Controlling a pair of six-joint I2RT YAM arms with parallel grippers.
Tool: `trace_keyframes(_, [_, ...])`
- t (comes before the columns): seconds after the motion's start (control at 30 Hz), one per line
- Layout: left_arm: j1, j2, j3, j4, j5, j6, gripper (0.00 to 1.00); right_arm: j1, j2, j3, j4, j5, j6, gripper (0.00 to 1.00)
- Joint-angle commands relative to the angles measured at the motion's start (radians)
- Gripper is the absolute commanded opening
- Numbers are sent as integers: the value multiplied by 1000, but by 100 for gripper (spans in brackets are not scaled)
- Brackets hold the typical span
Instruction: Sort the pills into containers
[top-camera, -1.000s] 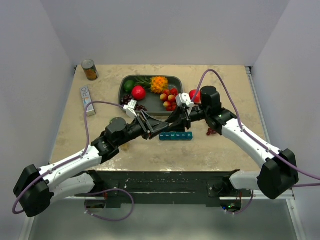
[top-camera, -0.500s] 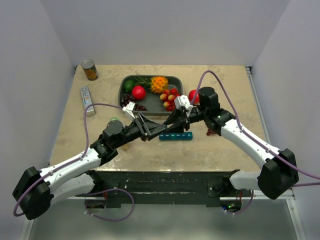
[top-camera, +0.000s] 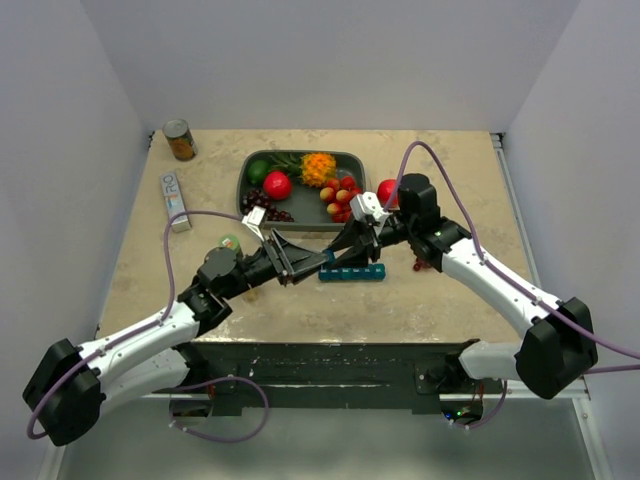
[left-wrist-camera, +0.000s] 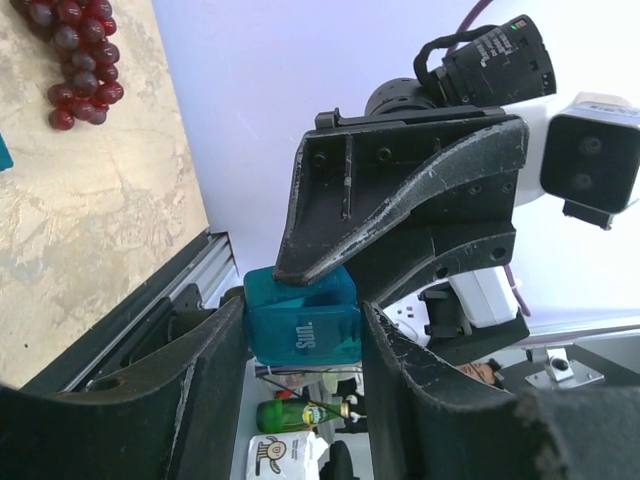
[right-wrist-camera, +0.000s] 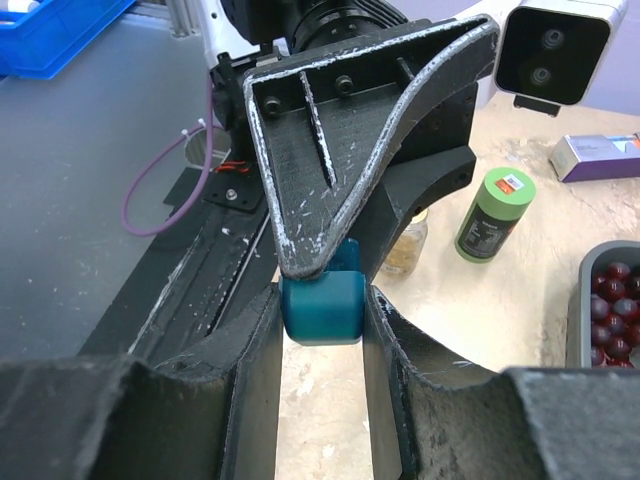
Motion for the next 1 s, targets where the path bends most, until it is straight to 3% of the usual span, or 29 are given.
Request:
trace_keyframes(0.0, [20,-68,-27,199,16,-32,34,-38,-24,-26,-5,8,7,0])
trace_keyframes(0.13, [25,-104,-76,228,13,-40,46,-44,-24,-35,5,10,14,0])
trace_keyframes(0.37, [35,-147,-84,98,7,9,46,-44,-26,-41,9,10,11,0])
trace_keyframes(0.47, [45,-148,-54,-3,7,44,37,-43,-26,-43,8,13,7,0])
trace_keyframes(0.73, [46,-144,123,-402,-54,243,28,-44,-23,-46,2,34,-11,0])
trace_keyframes(0.83, [45,-108,205,-531,-74,320,18,-44,-23,-46,-5,42,-26,0])
trace_keyframes(0.93, [46,-69,270,-644,-87,379,0,-44,-26,-48,-15,56,-38,0])
trace_keyframes(0.97, [46,-62,281,-663,-88,401,0,-44,-27,-49,-18,62,-42,0])
